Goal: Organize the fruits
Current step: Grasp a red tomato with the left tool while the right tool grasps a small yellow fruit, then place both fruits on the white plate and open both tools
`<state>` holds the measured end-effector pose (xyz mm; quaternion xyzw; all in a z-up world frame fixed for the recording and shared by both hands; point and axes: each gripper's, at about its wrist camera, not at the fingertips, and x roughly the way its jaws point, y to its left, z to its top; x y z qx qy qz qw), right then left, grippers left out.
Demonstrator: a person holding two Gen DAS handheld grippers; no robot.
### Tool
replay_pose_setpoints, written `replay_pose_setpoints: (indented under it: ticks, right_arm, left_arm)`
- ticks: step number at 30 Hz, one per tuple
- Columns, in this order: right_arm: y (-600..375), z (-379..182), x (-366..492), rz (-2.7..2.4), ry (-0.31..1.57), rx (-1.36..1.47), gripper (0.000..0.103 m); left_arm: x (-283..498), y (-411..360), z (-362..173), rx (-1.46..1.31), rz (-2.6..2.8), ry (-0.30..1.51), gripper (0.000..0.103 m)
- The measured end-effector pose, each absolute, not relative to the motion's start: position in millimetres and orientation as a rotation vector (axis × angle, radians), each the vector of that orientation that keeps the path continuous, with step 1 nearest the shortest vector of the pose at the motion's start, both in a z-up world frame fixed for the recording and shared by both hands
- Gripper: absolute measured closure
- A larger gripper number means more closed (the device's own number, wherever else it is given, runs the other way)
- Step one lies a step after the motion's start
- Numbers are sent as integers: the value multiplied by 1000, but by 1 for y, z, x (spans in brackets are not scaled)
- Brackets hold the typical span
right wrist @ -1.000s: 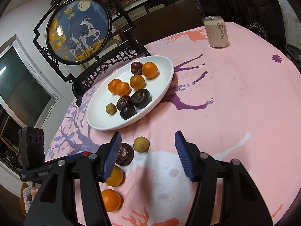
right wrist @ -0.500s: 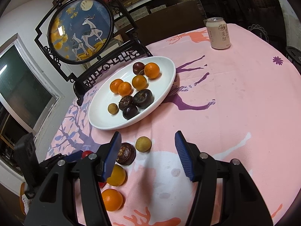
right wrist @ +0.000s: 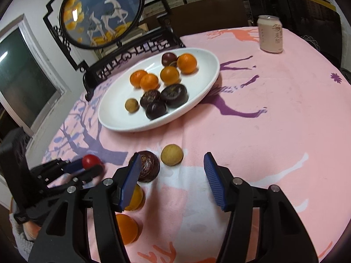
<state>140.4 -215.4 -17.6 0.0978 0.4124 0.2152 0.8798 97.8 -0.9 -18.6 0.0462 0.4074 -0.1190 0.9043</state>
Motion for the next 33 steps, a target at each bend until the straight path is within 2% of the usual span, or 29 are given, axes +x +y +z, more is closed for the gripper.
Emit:
replay_pose_setpoints:
  ticks: [2, 4, 12, 18, 21, 24, 28, 33]
  right_arm:
    - [-213, -22, 145, 452, 877, 209, 58]
    - [-216, -26, 152, 456, 893, 252, 63]
    - [-223, -41, 167, 502, 950, 416, 77]
    - [-222, -32, 161, 486, 910, 385, 78]
    - [-217, -4, 136, 386, 742, 174, 79]
    - [-208, 20, 126, 368, 636, 93, 78]
    - [-195, 36, 148, 324, 585, 20, 78]
    - [-192, 34, 208, 293, 638, 54, 78]
  left_arm:
    - [99, 0, -19, 90, -246, 849, 72]
    - [99, -1, -21, 95, -245, 856, 72]
    - [103, -2, -23, 94, -245, 869, 72]
    - [100, -1, -19, 92, -238, 840, 72]
    - [96, 3, 1, 75, -204, 762, 72]
    - [105, 3, 23, 66, -174, 698, 72]
    - [139, -6, 37, 78, -141, 673, 72]
    - [183, -11, 29, 68, -94, 690, 71]
